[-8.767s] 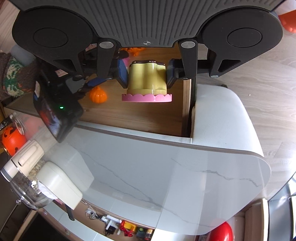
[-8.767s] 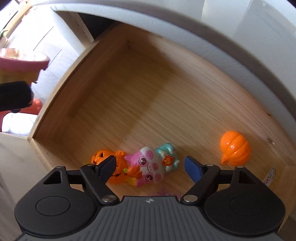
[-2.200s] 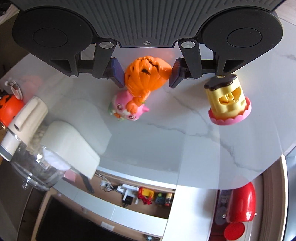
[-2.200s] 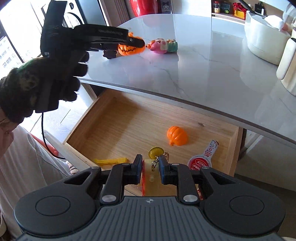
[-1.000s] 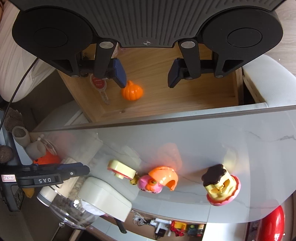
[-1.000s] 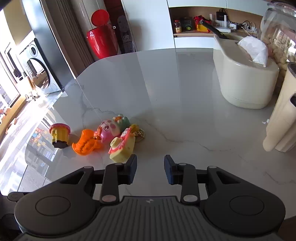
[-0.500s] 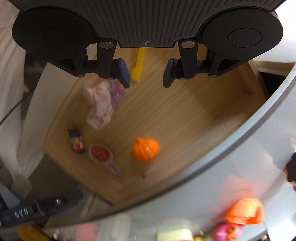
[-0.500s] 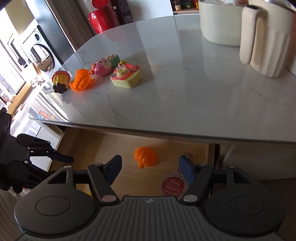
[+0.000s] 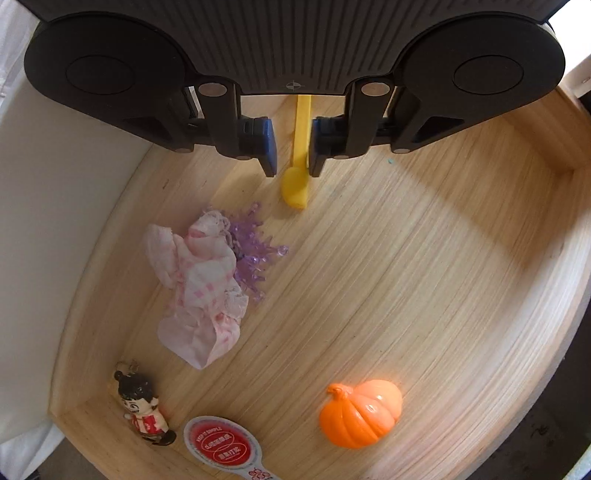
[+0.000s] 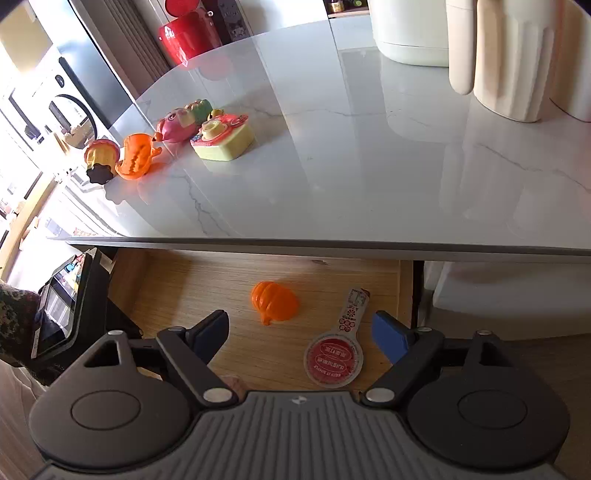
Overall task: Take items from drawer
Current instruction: 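Grasp the yellow spoon in the drawer with the left tool and lift it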
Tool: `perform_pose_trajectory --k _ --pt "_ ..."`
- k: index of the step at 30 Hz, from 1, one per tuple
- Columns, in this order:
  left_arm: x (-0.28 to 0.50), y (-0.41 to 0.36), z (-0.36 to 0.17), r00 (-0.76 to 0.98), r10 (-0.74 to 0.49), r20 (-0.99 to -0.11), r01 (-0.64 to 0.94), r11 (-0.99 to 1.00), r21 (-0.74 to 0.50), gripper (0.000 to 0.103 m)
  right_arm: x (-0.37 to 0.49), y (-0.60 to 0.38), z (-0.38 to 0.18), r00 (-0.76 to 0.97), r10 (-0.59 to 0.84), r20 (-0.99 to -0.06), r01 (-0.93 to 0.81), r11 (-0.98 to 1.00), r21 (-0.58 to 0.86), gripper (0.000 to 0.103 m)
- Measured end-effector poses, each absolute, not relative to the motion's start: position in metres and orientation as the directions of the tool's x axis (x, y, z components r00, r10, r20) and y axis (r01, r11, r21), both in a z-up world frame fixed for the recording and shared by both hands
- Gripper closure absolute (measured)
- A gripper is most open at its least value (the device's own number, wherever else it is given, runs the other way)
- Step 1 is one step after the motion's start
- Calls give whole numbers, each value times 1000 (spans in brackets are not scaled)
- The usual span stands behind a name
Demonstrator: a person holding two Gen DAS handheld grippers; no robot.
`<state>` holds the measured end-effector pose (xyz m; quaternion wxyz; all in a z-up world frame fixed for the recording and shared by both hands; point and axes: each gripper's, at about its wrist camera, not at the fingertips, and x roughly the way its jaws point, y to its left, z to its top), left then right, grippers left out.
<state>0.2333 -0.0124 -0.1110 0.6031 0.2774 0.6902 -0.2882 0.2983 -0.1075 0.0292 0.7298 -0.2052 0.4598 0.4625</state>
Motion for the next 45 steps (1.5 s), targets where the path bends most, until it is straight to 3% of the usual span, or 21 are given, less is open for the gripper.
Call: perform_pose_trajectory --k 3,6,11,16,19,25,32,39,45 --pt "235 -7 -111 -124 9 -992 720 689 -84 87 302 -108 26 144 475 -868 -856 500 131 18" --pt "235 1 -104 -49 15 -999 719 695 -25 92 302 -106 22 149 457 -877 -857 501 115 18" --pt "230 27 -68 81 -93 -992 663 749 -16 94 293 -99 15 171 424 -889 -881 471 55 18" --pt "218 61 -19 273 -306 -912 506 852 -134 94 275 -90 8 178 394 -902 -923 385 -14 18" --pt "212 71 -15 330 -343 -879 452 875 -172 94 269 -80 0 120 356 -927 -932 361 18 18" --pt "211 63 -11 233 -292 -927 582 806 -108 94 239 -40 -11 174 285 -943 -965 239 -106 18" --pt "210 47 -29 87 -154 -984 704 708 -49 90 239 -46 12 164 318 -934 -969 227 -93 18" --pt "220 18 -69 -104 26 -994 754 654 -62 90 284 -91 34 173 389 -905 -926 378 -14 16" --pt "225 8 -74 -71 129 -989 752 658 32 86 311 -108 44 111 476 -872 -882 452 135 15"
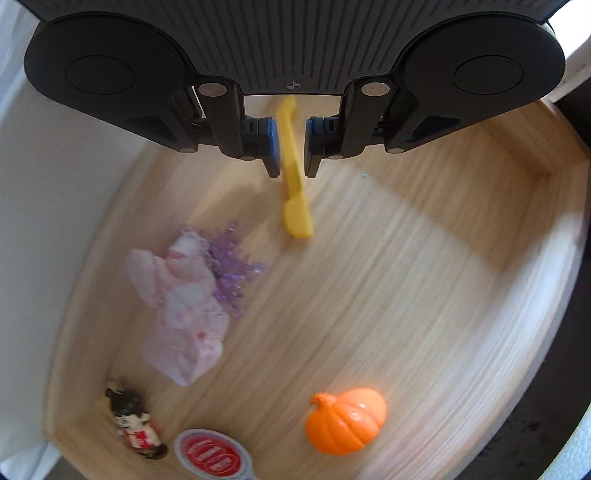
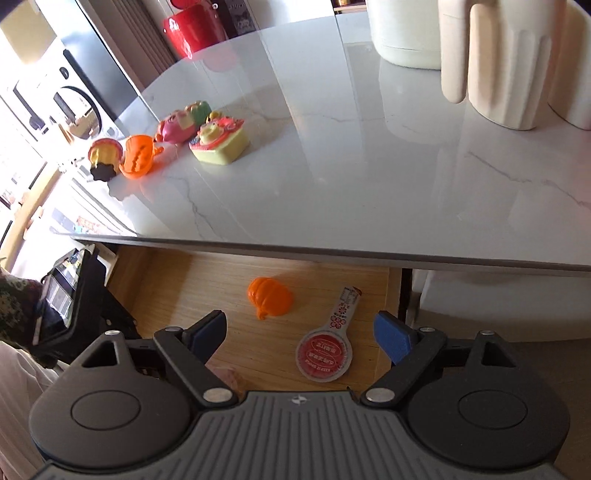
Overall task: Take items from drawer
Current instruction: 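Grasp the yellow spoon in the drawer with the left tool and lift it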
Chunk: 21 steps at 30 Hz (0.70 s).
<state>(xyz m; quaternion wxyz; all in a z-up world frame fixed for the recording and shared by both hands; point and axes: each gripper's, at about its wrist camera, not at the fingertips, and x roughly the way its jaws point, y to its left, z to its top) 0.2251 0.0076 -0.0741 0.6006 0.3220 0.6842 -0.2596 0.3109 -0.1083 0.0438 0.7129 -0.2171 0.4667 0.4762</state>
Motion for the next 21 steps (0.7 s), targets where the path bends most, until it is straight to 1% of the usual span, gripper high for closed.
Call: perform_pose_trajectory --k 3,4,5,9,11,14,17,21 --pt "223 10 -77 -76 167 -983 753 656 53 85 311 -110 46 105 493 -863 -887 439 143 15" --pt "221 12 -77 -86 166 -982 754 656 45 85 309 -110 46 106 496 -862 -891 432 139 15" --pt "220 14 -76 -93 158 -983 750 660 35 90 308 -110 47 107 497 -861 -894 426 135 15" --pt "222 18 -72 -103 137 -985 735 678 17 89 305 -112 48 104 504 -858 -904 408 130 13" --pt "221 18 -68 -81 125 -989 745 666 23 91 305 -111 47 111 499 -859 -904 410 122 13" --pt "217 20 -59 -57 84 -995 757 654 12 93 305 -110 46 114 494 -862 -904 412 117 13" --pt "215 28 -46 -4 58 -998 738 674 36 93 305 -109 42 128 475 -871 -904 418 95 13" --pt "205 45 -5 78 -64 -995 691 723 8 93 300 -105 35 137 445 -885 -908 413 67 13"
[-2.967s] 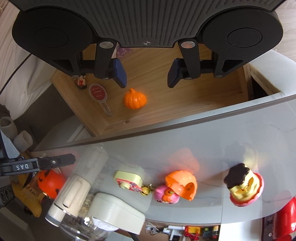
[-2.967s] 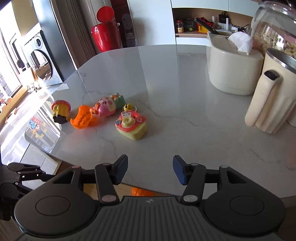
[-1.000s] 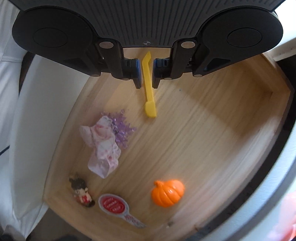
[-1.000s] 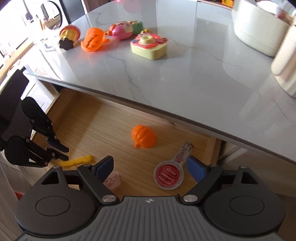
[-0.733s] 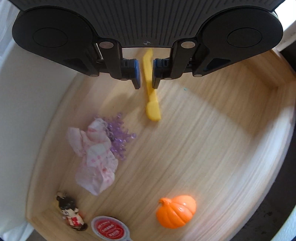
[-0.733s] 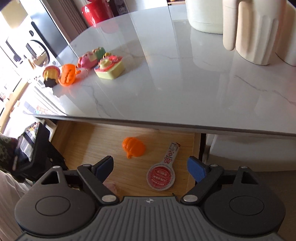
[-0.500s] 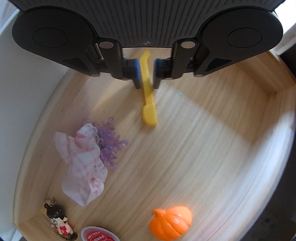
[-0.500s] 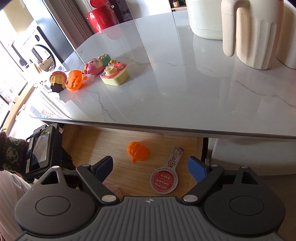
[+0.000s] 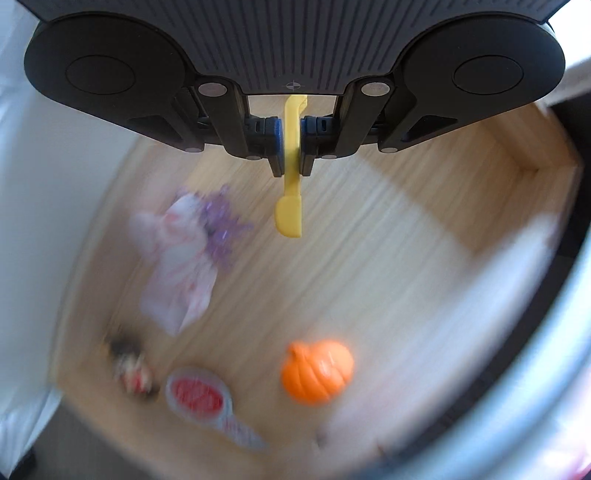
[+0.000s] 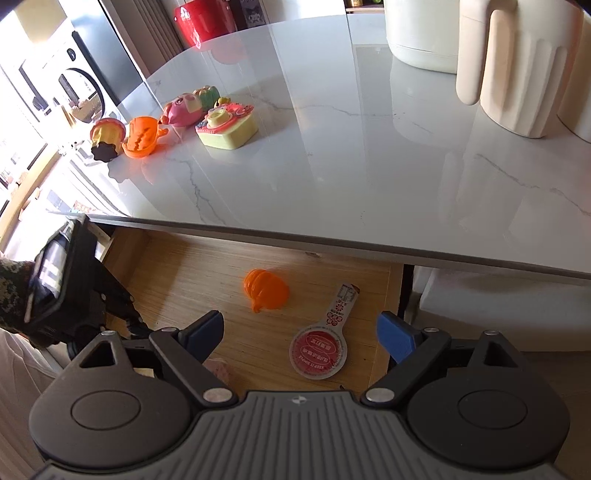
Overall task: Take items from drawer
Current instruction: 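Grasp the yellow spoon in the drawer with the left tool and lift it, then place the spoon on the countertop with the left tool while the right tool grasps the pink cloth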
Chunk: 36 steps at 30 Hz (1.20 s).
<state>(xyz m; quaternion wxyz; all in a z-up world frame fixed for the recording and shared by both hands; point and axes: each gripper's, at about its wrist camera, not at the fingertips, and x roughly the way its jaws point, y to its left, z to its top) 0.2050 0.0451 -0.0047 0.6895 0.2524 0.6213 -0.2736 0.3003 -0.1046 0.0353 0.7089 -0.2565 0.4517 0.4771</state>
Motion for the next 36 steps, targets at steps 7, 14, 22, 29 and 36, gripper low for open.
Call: perform_pose_trajectory --k 7,14,22,29,36 --pt "169 99 54 295 -317 -901 512 849 -132 93 283 -81 5 -13 302 -953 -898 416 144 13" --pt "165 129 61 418 -393 -819 400 889 -223 93 231 -17 -48 -128 74 -989 -912 384 147 13" --pt "156 133 46 453 -411 -791 402 886 -230 93 214 18 -108 -124 -177 -976 -909 415 40 36" --pt "167 117 6 441 -384 -811 370 901 -226 93 206 3 -98 -88 -129 -988 -931 362 36 85" --pt "168 126 50 602 -410 -685 317 910 -266 93 198 -58 11 -18 260 -965 -953 287 95 85"
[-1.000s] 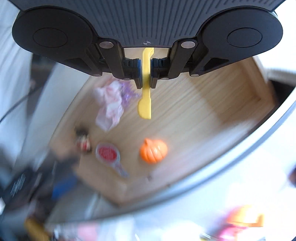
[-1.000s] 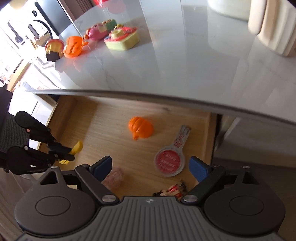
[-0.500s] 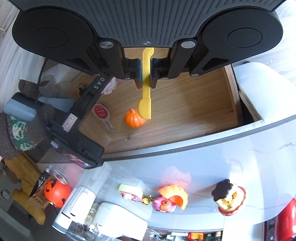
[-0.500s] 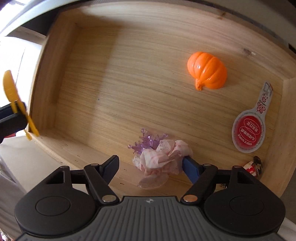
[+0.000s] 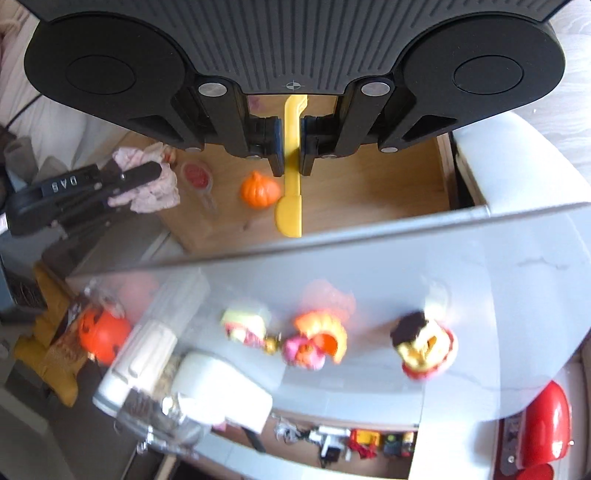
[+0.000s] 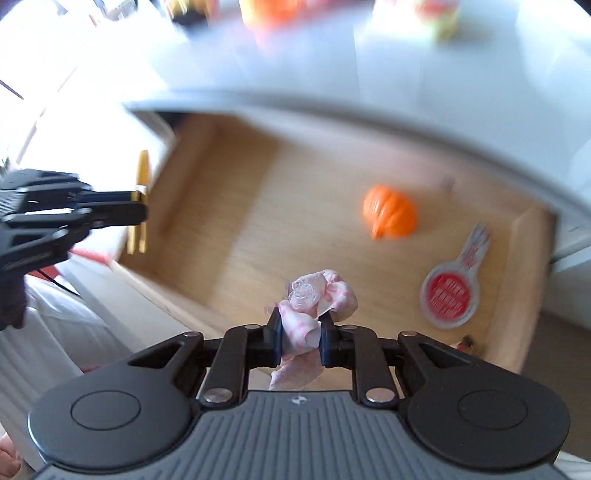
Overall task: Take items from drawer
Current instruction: 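Place the spoon on the countertop with the left tool while the right tool grasps the pink cloth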
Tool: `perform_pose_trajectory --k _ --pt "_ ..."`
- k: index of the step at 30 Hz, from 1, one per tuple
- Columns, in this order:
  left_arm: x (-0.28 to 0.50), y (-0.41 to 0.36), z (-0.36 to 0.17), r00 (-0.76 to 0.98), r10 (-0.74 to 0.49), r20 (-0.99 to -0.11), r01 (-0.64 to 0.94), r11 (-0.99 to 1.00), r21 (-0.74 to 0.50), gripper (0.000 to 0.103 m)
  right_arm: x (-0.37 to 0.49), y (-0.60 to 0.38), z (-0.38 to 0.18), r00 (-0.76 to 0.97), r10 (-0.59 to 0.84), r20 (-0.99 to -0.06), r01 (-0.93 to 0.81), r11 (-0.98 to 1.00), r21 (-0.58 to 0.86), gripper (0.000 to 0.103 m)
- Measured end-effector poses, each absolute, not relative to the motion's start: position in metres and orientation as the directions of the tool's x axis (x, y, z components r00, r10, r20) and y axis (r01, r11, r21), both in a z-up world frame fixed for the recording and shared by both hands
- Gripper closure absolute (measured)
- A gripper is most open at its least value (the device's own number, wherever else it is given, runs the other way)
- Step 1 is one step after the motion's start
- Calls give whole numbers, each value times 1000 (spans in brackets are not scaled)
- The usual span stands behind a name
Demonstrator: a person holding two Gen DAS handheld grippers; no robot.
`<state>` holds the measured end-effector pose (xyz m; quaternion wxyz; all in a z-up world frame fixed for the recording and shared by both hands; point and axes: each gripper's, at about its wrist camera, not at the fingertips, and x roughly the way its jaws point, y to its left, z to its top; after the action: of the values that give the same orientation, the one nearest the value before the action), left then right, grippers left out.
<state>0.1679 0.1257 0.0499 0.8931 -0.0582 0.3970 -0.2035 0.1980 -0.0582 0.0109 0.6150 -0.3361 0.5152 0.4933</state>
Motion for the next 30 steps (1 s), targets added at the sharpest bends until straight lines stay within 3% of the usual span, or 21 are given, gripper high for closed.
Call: perform_pose_trajectory --k 5,12,20,24,30 --pt "202 110 98 735 -344 -584 269 939 -214 93 212 -106 78 51 500 -864 -945 304 121 85" --pt "280 93 76 783 -186 -593 119 981 -150 92 234 -127 100 99 552 -828 -922 364 133 85" --pt "267 125 63 838 -193 -510 70 966 -250 90 244 -114 108 171 533 -829 -913 401 70 85" --pt "239 148 82 862 -224 -455 83 947 -309 90 251 -83 122 155 629 -762 -921 370 119 85" --pt "197 160 82 833 -309 -459 149 924 -353 90 254 -15 124 100 704 -703 -934 311 178 85"
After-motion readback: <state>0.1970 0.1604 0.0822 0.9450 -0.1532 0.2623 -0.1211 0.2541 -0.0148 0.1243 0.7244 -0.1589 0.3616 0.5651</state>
